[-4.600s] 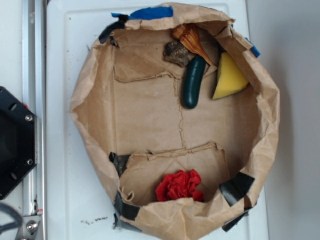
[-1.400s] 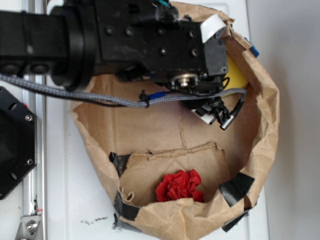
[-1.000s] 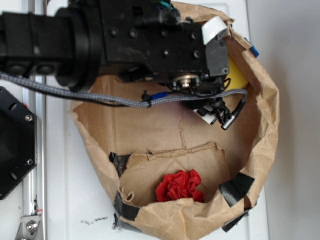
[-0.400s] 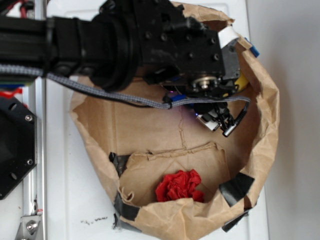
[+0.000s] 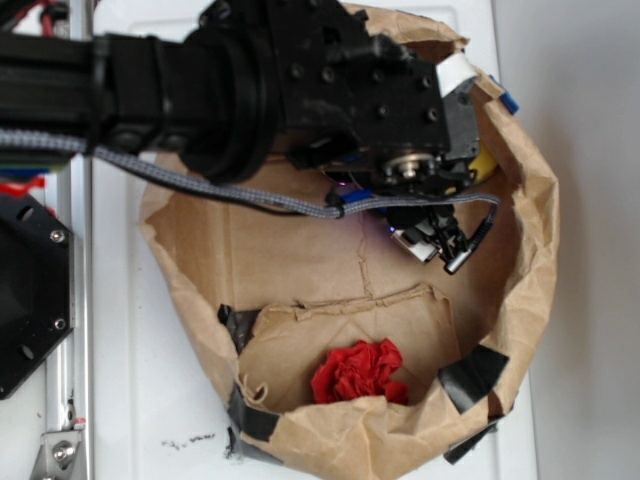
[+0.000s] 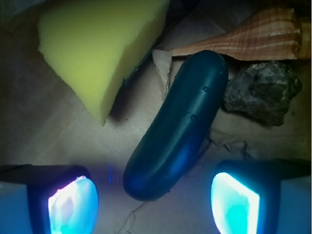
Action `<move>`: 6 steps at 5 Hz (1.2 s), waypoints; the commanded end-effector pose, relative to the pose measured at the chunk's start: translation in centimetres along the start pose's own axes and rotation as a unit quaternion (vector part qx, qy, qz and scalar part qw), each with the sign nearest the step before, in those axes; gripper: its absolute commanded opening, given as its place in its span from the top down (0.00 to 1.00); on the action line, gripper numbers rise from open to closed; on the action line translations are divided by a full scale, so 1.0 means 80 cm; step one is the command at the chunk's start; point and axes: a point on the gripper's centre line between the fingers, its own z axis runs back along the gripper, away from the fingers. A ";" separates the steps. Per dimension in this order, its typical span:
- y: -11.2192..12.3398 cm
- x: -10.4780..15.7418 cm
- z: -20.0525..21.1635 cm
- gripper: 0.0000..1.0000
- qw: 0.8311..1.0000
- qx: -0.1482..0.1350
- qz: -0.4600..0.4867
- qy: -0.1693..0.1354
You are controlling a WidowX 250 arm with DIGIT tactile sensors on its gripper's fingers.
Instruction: Grab the plastic pickle.
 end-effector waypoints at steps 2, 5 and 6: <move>0.003 0.031 -0.010 0.00 0.996 -0.009 0.091 -0.023; -0.004 0.027 -0.013 1.00 0.996 0.008 0.068 -0.052; -0.004 0.021 -0.001 1.00 0.999 -0.015 -0.012 -0.036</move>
